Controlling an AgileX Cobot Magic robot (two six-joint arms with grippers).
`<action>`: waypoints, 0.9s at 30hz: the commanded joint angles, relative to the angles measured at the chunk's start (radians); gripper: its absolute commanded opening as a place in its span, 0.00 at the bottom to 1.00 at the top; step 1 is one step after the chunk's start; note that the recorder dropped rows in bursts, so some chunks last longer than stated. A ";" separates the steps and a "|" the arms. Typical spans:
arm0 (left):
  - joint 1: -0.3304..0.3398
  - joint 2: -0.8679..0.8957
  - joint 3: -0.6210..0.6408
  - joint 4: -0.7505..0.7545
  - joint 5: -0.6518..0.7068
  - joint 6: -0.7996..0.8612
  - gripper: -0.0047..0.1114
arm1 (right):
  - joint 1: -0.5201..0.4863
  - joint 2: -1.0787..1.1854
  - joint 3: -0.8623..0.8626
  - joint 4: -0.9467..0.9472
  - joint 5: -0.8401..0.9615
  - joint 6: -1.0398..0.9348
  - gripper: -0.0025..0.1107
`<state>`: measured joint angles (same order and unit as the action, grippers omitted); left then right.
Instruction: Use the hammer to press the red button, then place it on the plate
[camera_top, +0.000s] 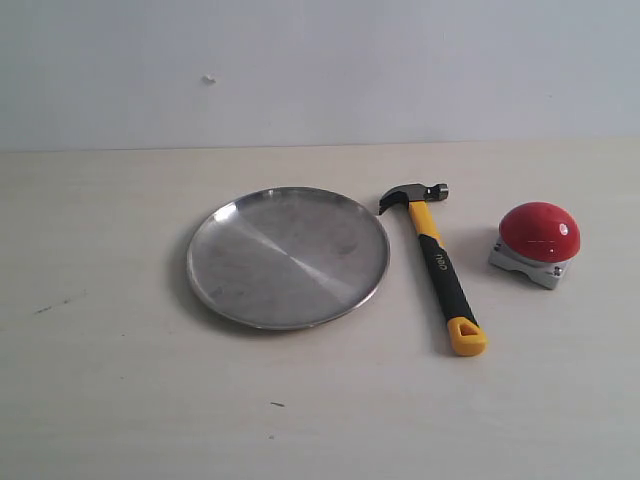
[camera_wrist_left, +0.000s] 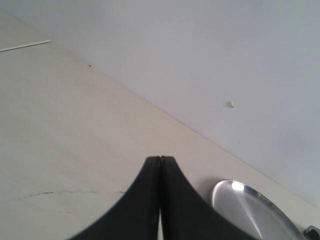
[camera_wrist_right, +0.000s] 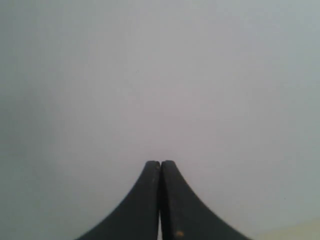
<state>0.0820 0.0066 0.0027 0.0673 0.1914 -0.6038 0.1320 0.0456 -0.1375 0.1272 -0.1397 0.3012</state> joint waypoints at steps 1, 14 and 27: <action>-0.004 -0.007 -0.003 0.000 -0.001 0.003 0.04 | -0.004 0.183 -0.215 -0.015 0.140 -0.085 0.02; -0.004 -0.007 -0.003 0.000 -0.001 0.003 0.04 | -0.004 0.431 -0.266 -0.033 0.087 -0.148 0.02; -0.004 -0.007 -0.003 0.000 -0.001 0.003 0.04 | -0.004 1.021 -0.917 -0.160 0.681 -0.418 0.08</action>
<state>0.0820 0.0066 0.0027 0.0673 0.1914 -0.6038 0.1320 0.9959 -0.9361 0.0341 0.3446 -0.1397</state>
